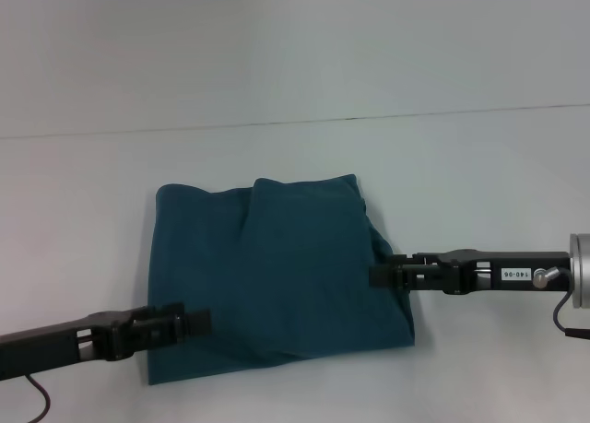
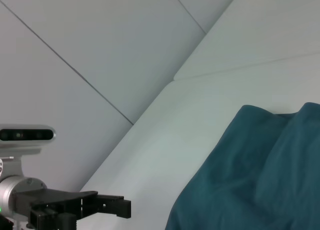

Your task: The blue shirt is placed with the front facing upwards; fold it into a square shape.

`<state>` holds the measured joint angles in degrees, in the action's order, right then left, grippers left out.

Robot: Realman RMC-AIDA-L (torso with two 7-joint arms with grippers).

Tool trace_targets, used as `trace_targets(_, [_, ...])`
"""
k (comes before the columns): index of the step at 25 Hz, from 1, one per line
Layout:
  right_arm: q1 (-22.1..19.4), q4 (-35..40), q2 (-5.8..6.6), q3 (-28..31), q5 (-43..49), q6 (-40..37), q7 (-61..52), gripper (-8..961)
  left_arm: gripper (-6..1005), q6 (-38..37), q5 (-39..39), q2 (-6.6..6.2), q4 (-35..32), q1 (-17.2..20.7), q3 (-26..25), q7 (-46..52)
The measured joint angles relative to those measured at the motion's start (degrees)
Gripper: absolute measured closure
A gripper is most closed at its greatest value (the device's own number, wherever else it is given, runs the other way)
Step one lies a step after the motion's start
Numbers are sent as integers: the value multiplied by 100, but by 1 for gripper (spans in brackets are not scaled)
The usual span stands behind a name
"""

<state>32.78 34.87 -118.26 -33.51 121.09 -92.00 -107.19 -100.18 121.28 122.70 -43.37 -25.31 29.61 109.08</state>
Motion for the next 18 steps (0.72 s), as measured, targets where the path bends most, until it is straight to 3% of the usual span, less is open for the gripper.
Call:
trace_targets(12, [-33, -28, -23, -52, 31, 8, 31, 159, 66, 118, -8, 20, 4, -44, -8, 350])
trace_targets(18, [-56, -51, -28, -286, 37, -37, 599, 159, 66, 43, -9, 78, 36, 5, 36, -824])
